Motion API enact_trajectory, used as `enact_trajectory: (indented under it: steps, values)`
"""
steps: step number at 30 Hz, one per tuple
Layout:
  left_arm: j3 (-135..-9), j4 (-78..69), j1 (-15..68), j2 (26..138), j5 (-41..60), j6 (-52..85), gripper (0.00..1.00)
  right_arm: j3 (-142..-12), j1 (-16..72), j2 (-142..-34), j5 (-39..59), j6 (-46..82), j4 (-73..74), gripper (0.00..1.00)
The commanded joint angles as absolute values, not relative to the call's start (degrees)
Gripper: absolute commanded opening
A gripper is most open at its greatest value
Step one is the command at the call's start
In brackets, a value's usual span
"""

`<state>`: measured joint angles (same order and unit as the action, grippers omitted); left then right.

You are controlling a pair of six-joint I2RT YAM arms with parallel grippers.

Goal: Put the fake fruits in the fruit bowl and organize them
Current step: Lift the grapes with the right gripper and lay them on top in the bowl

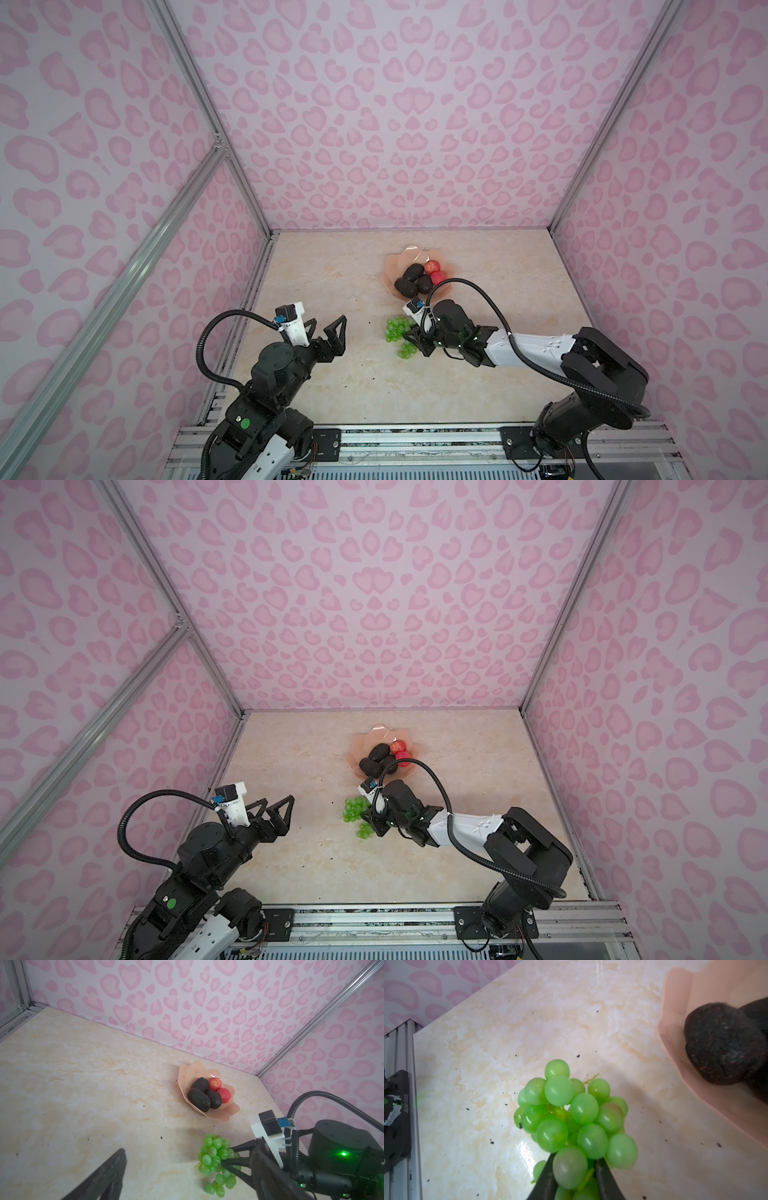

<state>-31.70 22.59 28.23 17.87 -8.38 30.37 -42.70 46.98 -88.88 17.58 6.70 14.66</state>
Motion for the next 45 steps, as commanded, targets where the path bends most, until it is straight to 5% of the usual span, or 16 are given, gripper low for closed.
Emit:
enact_trajectory:
  steps: [1,12,27,37,45]
  values:
    - [-32.2,22.1,28.2,17.8,-8.8,30.4,0.94,-44.5,47.0,-86.1,15.3,8.1,13.9,0.24]
    - [-32.1,20.9,28.2,17.8,-7.7,30.3,0.93,-57.1,43.1,-81.4,6.4,4.4,4.1,0.23]
    - [-33.5,18.9,28.2,18.8,-4.2,28.9,0.94,-72.9,29.7,-105.0,14.2,4.0,3.4,0.29]
    - [-33.7,18.6,28.2,20.6,-4.3,28.9,0.95,-78.3,27.7,-110.8,14.4,6.0,1.0,0.68]
    - [-33.4,15.6,28.2,23.2,-7.1,26.9,0.96,-69.5,27.4,-96.6,12.7,6.5,6.9,0.98]
